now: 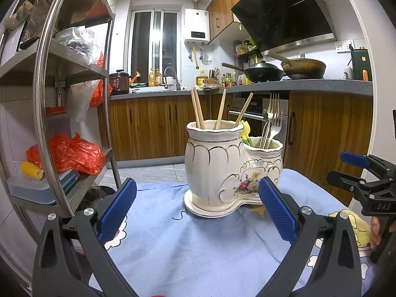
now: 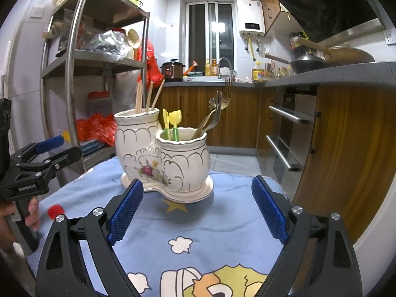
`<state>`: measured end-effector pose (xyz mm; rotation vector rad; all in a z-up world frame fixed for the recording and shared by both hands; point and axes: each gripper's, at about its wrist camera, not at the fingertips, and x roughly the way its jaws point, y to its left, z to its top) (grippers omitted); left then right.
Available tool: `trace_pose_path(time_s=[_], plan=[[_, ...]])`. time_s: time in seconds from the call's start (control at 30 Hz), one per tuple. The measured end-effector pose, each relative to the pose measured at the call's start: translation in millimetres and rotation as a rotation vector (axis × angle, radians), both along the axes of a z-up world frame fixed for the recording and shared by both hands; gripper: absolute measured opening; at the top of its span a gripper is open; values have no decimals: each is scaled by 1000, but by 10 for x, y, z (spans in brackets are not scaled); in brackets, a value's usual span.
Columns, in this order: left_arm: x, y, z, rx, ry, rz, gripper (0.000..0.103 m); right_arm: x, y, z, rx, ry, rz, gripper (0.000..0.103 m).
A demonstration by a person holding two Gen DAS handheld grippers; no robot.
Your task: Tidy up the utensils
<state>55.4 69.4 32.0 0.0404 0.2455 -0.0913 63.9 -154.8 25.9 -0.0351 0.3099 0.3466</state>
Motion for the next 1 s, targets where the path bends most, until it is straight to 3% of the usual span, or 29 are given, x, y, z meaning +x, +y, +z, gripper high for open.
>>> trace_pose_path(time_s=[1.0], plan=[[24, 31, -20, -6, 13, 15, 97, 1, -21, -5, 0, -1, -5, 89]])
